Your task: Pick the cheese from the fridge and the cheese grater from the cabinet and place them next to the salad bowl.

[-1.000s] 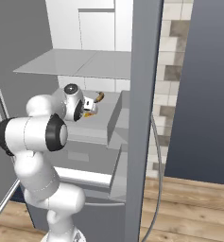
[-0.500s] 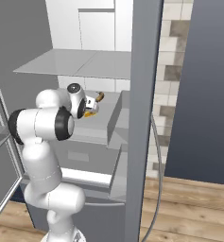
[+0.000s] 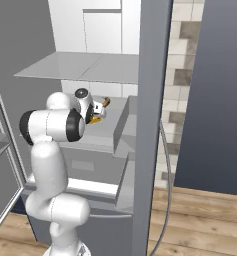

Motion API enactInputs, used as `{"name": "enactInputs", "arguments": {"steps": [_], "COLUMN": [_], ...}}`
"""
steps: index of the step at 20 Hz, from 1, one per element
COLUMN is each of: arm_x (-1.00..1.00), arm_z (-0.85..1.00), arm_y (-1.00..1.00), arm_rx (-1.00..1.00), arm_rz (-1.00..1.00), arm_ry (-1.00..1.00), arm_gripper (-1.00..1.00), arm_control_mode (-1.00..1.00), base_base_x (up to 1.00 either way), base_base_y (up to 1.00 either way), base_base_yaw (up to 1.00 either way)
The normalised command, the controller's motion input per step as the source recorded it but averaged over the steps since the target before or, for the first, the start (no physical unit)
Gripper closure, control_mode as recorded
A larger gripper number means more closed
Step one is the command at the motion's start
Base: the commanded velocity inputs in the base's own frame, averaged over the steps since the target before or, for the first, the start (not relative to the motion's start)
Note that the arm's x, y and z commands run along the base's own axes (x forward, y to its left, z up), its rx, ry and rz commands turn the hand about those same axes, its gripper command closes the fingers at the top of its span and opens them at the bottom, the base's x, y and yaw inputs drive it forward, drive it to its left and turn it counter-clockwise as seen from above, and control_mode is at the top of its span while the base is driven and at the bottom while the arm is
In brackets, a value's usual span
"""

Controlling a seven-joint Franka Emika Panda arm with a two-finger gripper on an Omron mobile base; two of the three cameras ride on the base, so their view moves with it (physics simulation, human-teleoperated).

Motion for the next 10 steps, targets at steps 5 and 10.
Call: {"name": "enactInputs", "arguments": {"steps": [5, 10], "arm_x": [0.29, 0.16], "arm_z": [-0.19, -0.27], "arm_y": [0.0, 0.0], "arm_rx": [0.0, 0.0], "arm_rz": [0.0, 0.0], "arm_ry": [0.0, 0.0], "arm_gripper": [-1.0, -1.0], "arm_control_mode": [-1.0, -1.0], "base_base_x": [0.0, 0.0], "base_base_y": [0.0, 0.0], "base_base_yaw": [0.0, 0.0]}}
